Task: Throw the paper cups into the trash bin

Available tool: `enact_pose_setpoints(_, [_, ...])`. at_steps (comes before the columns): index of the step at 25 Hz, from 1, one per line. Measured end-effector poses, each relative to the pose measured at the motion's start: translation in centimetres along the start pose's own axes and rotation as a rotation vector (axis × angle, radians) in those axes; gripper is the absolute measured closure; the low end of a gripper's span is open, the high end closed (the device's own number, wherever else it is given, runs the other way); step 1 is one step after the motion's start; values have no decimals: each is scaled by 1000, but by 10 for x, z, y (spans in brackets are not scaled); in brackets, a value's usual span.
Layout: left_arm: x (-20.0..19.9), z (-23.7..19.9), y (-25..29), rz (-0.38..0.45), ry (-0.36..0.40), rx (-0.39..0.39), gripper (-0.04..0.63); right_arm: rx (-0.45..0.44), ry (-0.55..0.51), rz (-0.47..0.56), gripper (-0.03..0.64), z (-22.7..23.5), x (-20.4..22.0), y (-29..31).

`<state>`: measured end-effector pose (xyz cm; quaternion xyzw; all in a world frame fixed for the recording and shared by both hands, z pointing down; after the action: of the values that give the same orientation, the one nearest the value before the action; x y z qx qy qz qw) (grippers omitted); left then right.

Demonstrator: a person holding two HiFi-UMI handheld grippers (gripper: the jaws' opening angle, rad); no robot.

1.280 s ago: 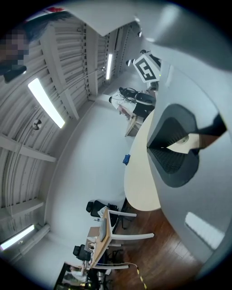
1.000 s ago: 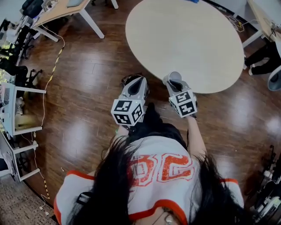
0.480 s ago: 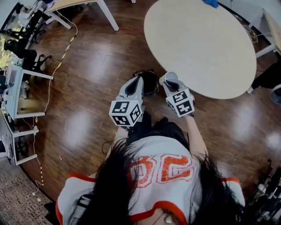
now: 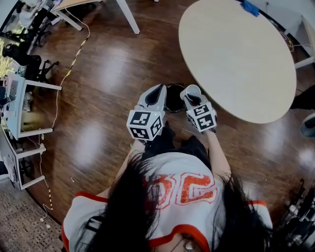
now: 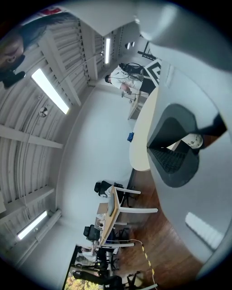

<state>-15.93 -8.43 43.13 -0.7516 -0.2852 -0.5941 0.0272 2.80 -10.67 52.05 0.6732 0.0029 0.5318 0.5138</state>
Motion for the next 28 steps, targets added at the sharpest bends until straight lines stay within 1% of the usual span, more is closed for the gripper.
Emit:
enact_pose_setpoints(5, [-1,-30,10,-47,14,51,595,30,94,-57,586,2,11,47])
enact_pose_setpoints(10, [10,-39,23,-97,50,119,595,50,172,-115,586,8,29,81])
enact_pose_setpoints(12, [19,-42,26,-122,58,129,595,49,198,-123,586,8,37,88])
enact_pose_setpoints(14, [27,-46,28,-137,48,128,595,49,217,-126,586,9,45,96])
enact_pose_setpoints(17, [35,-51,30,-138,28,114,595,58,216,-133,586,12,49,107])
enact_pose_setpoints(20, [42,-55,35,-120,11,87,595,58,207,-153,586,20,60,122])
enact_pose_setpoints(24, [62,-63,46,-90,-29,58,595,55,216,-185,586,30,81,151])
enact_pose_setpoints(28, [78,-66,54,-83,-32,31,595,45,210,-207,584,35,94,171])
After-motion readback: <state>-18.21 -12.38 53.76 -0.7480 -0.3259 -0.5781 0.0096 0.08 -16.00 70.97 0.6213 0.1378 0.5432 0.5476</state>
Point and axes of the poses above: the fingertips, and each gripper's own axes: y forward along the fingers, z to its right, x out of its underside, the point moved 10 cm from there along -y, backward along the fingers, and after that the axes turned 1 degree about -z, right-handed, at the moved point
